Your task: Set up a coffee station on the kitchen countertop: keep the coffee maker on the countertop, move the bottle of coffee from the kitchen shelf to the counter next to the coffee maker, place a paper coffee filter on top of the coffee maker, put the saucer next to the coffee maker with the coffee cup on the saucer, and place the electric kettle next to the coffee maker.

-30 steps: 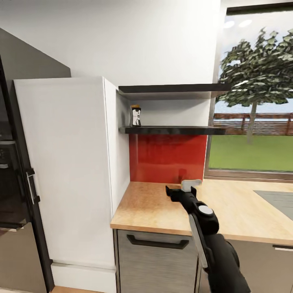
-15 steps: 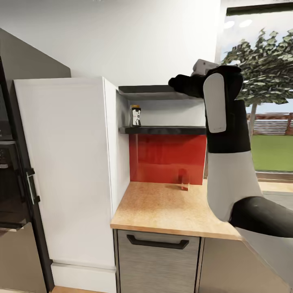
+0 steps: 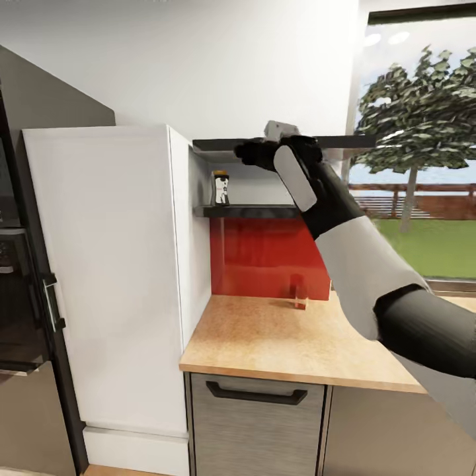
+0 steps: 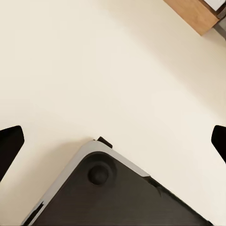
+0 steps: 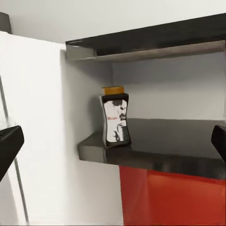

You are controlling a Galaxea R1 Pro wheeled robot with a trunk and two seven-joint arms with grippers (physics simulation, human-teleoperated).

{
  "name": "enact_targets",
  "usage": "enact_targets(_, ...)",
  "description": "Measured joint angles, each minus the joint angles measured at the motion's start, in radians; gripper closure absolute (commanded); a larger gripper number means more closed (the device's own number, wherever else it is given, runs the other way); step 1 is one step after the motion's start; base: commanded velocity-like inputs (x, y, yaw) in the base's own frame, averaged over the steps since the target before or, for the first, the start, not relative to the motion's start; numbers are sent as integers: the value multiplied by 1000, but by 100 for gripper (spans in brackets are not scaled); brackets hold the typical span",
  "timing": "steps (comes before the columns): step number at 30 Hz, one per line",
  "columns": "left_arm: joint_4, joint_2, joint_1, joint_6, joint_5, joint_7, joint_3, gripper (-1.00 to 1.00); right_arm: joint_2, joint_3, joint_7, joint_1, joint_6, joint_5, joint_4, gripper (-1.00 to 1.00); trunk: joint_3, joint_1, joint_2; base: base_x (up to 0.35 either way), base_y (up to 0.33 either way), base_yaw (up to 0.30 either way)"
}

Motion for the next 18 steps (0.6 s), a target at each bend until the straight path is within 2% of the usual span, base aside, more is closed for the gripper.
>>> enact_targets(1,0,1,0,0,0,0,0,-100,0,31,8,0,-29,0,34,-100,0,0,0,0,0,192)
enact_targets(2,1,2,0,2,1,0,0,-100,0,87,22,0,-72,-1,74,-100,0,0,0,0,0,206)
enact_targets(3,1,2,0,3,1,0,0,-100,0,109,28,0,-86,-1,86,-100,-1,0,0,0,0,233)
enact_targets(4,1,3,0,4,2,0,1,-100,0,163,45,0,-118,-6,113,-100,-1,0,0,0,0,243)
enact_targets(6,1,4,0,4,4,1,2,-100,0,204,79,0,-152,-9,157,-100,-2,0,0,0,0,252)
enact_targets(10,1,9,0,4,6,5,4,-100,0,228,163,0,-218,-5,266,-100,-5,0,0,0,0,261)
enact_targets(15,3,14,0,28,5,15,2,-100,0,230,183,0,-274,1,341,-100,-6,0,0,0,0,104)
enact_targets(17,3,18,0,87,3,26,2,-100,0,230,182,0,-282,3,355,-100,-6,-2,-1,234,0,8)
enact_targets(18,2,19,0,95,2,28,1,-100,0,230,181,0,-283,3,357,-100,-6,-1,-1,273,0,5)
